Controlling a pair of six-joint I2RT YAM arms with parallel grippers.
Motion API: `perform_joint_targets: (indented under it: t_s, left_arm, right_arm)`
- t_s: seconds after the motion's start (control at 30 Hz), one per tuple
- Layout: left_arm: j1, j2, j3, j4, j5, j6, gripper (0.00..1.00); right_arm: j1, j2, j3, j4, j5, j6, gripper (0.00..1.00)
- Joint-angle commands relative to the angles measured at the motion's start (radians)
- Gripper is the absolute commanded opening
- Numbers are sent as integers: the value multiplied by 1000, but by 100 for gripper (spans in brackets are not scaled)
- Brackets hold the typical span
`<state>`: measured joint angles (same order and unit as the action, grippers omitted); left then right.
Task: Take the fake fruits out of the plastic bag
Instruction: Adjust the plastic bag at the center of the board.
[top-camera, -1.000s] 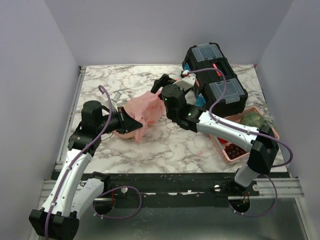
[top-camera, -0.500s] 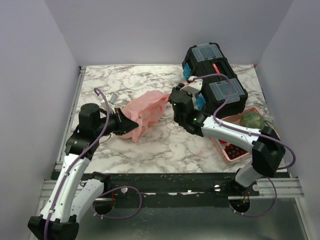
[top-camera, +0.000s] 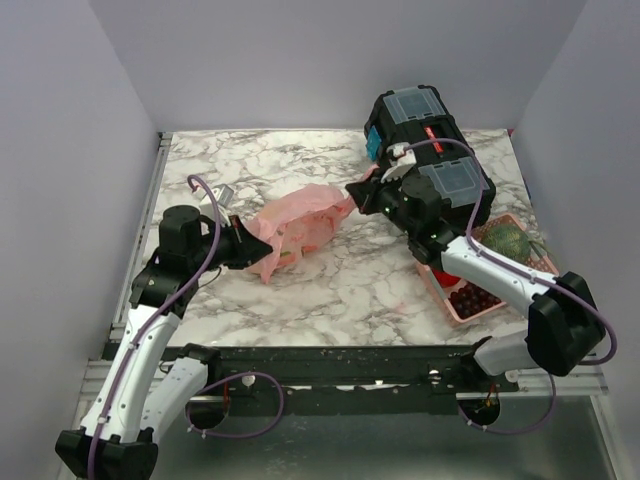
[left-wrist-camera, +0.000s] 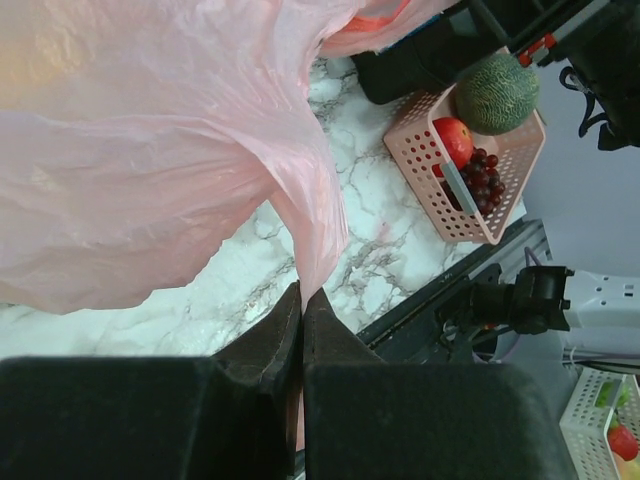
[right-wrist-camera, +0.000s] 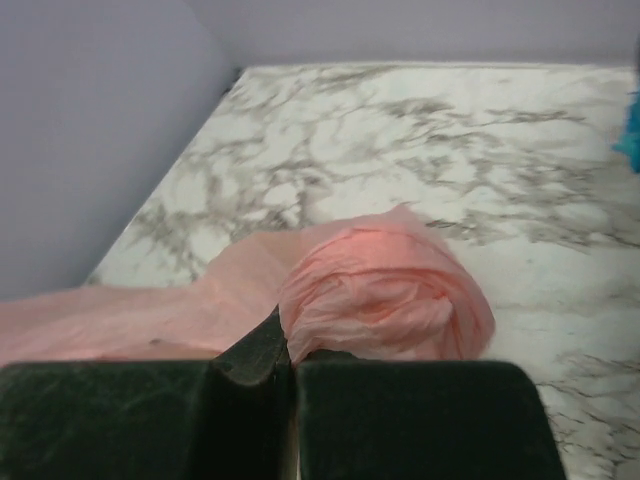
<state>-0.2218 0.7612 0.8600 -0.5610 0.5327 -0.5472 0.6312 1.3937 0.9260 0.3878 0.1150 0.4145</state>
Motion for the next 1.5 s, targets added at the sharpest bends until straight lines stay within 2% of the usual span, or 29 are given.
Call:
perform_joint_targets:
  t_s: [0.0, 0.07, 0.13, 0.17, 0.27, 0.33, 0.47, 0.6, 0.77, 0.87, 0.9, 0.97, 1.13, 1.3, 1.37, 1.47]
  left_arm:
    - [5, 17, -27, -7, 30, -2, 0]
    - [6, 20, -50, 4, 64, -20, 0]
    - [6, 19, -74, 9, 87, -34, 0]
    - [5, 17, -87, 5, 93, -37, 0]
    - [6, -2, -129, -9, 78, -34, 0]
    - [6, -17, -150, -20, 61, -29, 0]
    - [6, -21, -163, -55, 24, -5, 0]
    - [5, -21, -157, -69, 10, 6, 0]
    - [6, -26, -145, -72, 3, 23, 0]
    - [6, -27, -129, -84, -9, 41, 0]
    - [6, -24, -125, -87, -9, 47, 0]
    - [6, -16, -118, -91, -4, 52, 0]
    - [5, 7, -128, -64, 49, 50, 0]
    - [5, 13, -127, -56, 81, 50, 0]
    - [6, 4, -120, -64, 83, 53, 0]
    - [6, -23, -112, -70, 81, 51, 0]
  right_arm:
    - [-28, 52, 17, -8, -480, -162, 1]
    - [-61, 74, 11, -17, -568, -177, 1]
    - [-87, 93, 24, -94, -553, -220, 1]
    - [-88, 102, 38, -144, -469, -262, 1]
    - [-88, 150, 91, -281, -42, -317, 1]
    - [-88, 186, 137, -348, 71, -314, 1]
    - [-88, 198, 161, -386, -48, -311, 8]
    - [-89, 133, 93, -339, -5, -245, 14]
    - [-88, 75, 118, -459, -48, -174, 34]
    - [-88, 25, 114, -528, -87, -102, 54]
    - [-89, 2, 99, -533, -108, -75, 63]
    - [-88, -57, 59, -532, -199, -33, 74]
    - [-88, -240, -11, -540, -295, 54, 91]
    - [-84, -318, -110, -436, -487, 208, 94]
    - [-60, -299, -145, -398, -500, 291, 94]
    - [36, -265, -213, -230, -470, 390, 91]
